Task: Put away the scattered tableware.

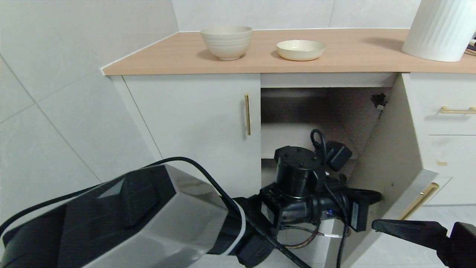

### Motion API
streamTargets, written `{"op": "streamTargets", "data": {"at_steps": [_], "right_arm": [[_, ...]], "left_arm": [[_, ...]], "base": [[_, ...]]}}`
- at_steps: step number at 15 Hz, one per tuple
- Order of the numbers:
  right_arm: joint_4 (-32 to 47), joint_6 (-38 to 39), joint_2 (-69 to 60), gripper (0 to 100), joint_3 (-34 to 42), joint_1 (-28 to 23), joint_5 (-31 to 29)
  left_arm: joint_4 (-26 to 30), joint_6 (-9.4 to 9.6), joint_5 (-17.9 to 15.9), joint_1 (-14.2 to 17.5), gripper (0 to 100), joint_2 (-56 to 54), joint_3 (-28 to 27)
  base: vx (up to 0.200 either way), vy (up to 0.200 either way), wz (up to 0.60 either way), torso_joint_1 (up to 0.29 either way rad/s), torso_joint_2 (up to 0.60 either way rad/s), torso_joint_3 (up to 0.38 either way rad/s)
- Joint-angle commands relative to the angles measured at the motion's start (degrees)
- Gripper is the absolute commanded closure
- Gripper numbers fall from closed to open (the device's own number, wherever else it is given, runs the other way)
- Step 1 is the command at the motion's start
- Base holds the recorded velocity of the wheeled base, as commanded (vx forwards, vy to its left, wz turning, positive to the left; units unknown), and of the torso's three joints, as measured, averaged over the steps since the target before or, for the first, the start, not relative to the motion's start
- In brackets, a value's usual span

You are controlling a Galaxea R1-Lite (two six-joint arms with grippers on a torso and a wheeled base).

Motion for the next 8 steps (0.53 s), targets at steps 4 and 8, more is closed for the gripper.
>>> {"op": "streamTargets", "data": {"at_steps": [4, 8], "right_arm": [[0.08, 0.02, -0.3, 0, 0.05, 0.7, -0.06], [-0.45, -0.07, 7.87, 0, -0.21, -4.13, -0.67]], "left_arm": [[-2.38, -0.03, 3.57, 1.77, 100, -4.32, 6.47], [-2.9, 0.14, 3.4, 8.01, 100, -12.76, 18.25]], "base": [[0.0, 0.0, 0.0, 0.0, 0.0, 0.0], [0.0, 0.0, 0.0, 0.0, 0.0, 0.0]]}}
